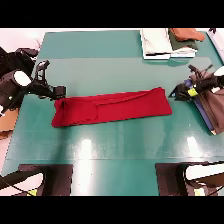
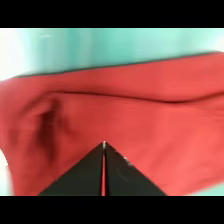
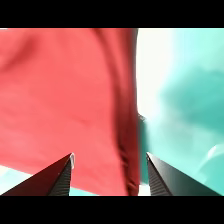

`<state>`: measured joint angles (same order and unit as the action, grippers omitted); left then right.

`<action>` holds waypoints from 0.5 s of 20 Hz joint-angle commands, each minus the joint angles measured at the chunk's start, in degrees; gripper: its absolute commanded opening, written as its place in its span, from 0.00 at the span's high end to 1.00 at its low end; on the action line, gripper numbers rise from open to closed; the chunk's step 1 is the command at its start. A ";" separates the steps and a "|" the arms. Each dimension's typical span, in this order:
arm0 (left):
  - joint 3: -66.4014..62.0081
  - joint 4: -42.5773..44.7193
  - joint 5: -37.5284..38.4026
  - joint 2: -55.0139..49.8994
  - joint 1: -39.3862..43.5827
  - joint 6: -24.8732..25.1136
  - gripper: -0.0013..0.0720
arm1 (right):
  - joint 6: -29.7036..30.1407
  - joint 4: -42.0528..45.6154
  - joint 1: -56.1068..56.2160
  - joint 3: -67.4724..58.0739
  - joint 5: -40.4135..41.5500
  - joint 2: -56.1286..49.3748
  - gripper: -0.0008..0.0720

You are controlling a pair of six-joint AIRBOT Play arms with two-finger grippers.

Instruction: Fold the shirts.

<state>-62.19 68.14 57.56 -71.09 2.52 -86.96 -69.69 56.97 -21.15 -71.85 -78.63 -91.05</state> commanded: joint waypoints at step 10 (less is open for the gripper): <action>-1.27 -11.96 -14.95 -8.07 16.35 -0.20 0.95 | 7.67 -15.28 4.94 0.31 1.75 -6.54 0.96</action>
<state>-62.70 58.30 48.27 -75.90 14.52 -85.65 -63.53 44.16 -18.65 -68.69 -75.66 -97.89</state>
